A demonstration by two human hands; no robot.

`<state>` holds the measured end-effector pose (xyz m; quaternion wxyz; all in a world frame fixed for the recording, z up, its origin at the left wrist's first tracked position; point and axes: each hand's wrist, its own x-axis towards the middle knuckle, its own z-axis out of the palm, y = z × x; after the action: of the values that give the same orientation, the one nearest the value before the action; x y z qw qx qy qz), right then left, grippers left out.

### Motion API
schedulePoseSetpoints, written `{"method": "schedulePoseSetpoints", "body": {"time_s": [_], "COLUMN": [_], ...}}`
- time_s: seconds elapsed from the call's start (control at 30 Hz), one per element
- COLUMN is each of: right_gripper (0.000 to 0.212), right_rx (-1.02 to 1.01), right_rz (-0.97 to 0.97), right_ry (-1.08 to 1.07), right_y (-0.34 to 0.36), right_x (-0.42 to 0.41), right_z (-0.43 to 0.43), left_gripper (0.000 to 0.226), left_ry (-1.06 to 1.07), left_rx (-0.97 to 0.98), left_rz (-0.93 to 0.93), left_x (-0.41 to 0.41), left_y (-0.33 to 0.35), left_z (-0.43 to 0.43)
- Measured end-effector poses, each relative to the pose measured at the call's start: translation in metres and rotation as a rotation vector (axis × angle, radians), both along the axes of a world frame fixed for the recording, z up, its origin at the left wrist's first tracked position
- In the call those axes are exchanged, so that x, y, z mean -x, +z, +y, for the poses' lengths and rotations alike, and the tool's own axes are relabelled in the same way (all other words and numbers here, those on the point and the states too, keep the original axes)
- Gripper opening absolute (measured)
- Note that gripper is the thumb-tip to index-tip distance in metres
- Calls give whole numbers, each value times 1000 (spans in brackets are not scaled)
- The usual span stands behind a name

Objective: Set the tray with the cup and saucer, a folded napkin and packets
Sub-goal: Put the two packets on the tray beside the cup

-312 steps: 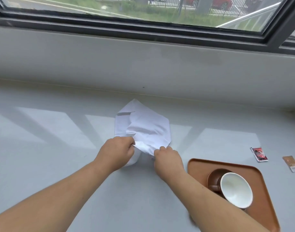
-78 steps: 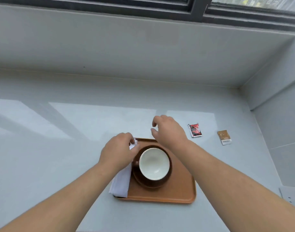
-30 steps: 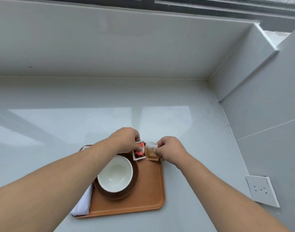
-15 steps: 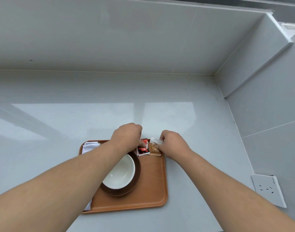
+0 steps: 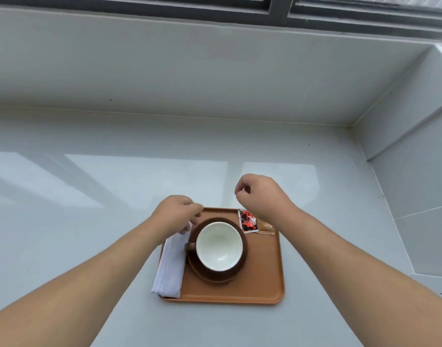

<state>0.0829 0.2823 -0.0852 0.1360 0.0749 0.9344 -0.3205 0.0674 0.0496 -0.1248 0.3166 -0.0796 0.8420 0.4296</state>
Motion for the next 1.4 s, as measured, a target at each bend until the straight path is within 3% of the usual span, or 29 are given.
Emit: {"method": "schedulePoseSetpoints", "body": {"time_s": [0.07,0.2,0.3,0.4,0.47,0.53,0.67,0.8,1.07,1.2,1.3,1.4], "right_gripper": [21,17,16,15,23,16,22,18,27,17,27,20], "right_rx": [20,-118,-318,-529,-601,-632,-661,-599,-519,-585,-664,-684], "right_rz": [-66,-222,-308,-384,-403,-403,-296,-298,-251,-185,-299,-285], "right_ry": [203,583,847,982,1017,1024,999,814,726,869,1062,1077], "right_y": [19,12,-14,-40,-49,-52,-48,-47,-53,-39,-41,-48], "right_x": [5,-4,-20,-32,-31,-24,2,30,29,5,-30,-23], "right_z": [-47,-128,-170,-193,-199,-201,-195,-180,-169,-186,-196,-191], "left_gripper": [23,23,18,17,15,15,11,7,8,7,14,8], "left_ry": [9,-174,-141,-102,-95,-92,-156,-256,-272,-248,-228,-255], "left_rx": [-102,-74,-118,-144,-147,-143,-79,47,95,127,144,143], "left_rz": [-204,-438,-443,-383,-366,-354,-328,-284,-258,-195,-184,-190], "left_x": [-17,-61,-89,-100,-102,-102,-98,-94,-95,-101,-102,-101], "left_y": [6,-5,-26,-39,-41,-43,-42,-45,-44,-42,-42,-43], "left_z": [-33,-81,-96,-99,-99,-99,-93,-87,-85,-85,-84,-84]}}
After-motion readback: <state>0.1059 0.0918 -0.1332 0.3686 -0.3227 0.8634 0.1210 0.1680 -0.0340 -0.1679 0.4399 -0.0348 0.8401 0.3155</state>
